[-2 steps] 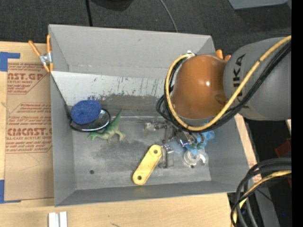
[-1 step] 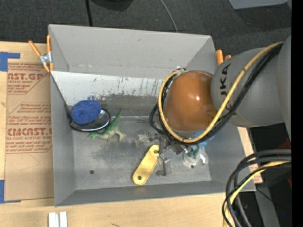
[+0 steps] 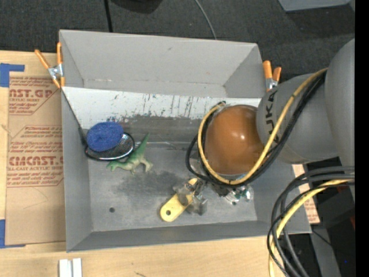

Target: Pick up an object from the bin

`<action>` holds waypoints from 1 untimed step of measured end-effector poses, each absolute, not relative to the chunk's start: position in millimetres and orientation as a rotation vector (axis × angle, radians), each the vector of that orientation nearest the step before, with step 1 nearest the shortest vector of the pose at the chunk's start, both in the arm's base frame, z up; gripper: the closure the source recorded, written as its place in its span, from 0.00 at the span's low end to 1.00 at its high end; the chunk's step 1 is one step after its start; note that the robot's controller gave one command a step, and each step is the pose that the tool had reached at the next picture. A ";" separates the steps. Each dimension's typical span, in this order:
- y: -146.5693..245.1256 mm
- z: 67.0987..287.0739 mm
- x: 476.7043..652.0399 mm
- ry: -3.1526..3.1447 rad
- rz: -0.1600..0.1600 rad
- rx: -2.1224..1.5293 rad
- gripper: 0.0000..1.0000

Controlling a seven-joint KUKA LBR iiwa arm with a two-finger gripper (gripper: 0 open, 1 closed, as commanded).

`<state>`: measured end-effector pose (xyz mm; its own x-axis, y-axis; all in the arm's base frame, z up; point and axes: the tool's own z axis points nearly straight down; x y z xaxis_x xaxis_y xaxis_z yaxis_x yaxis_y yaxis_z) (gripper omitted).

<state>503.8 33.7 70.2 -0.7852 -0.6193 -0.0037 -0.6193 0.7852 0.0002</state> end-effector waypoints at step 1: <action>33.7 70.2 503.8 2.965 0.003 -1.029 1.00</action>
Offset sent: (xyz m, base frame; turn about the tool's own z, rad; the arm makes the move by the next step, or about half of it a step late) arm 0.0334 -0.0772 -0.0002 0.1649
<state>503.8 33.7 70.2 -0.7851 -0.6193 -0.0037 -0.6193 0.7851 0.0005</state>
